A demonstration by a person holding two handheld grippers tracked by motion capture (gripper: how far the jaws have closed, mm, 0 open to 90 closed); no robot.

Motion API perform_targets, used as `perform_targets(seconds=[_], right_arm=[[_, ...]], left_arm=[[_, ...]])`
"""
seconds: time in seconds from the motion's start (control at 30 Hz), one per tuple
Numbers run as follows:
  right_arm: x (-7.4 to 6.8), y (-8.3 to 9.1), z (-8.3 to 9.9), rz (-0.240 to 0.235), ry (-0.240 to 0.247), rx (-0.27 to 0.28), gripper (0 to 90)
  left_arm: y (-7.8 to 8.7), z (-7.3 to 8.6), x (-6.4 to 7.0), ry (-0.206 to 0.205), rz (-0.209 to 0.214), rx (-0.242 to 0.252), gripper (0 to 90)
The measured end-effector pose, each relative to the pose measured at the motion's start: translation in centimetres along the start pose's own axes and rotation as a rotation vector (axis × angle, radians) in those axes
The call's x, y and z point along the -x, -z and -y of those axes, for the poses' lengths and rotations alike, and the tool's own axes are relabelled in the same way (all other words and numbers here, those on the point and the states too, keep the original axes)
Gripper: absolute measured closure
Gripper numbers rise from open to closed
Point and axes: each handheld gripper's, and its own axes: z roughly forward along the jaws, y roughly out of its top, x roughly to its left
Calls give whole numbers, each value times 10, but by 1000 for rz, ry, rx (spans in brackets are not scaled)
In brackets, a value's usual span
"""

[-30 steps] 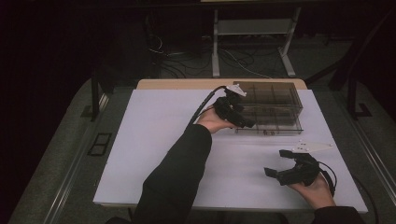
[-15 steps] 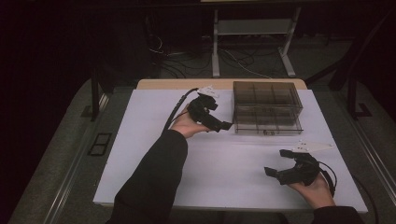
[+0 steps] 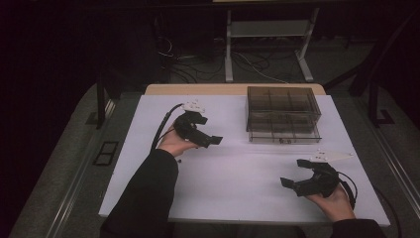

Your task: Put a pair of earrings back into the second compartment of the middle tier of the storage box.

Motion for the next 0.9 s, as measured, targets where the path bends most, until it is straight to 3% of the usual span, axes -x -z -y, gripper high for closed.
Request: perform_targets(seconds=[0.27, 0.9], right_arm=[[-1, 0, 0, 0, -2, -4, 1], [-1, -1, 1, 1, 0, -12, 1]], left_arm=[[11, 26, -5, 21, -9, -30, 6], [33, 82, -24, 67, -54, -168, 160]])
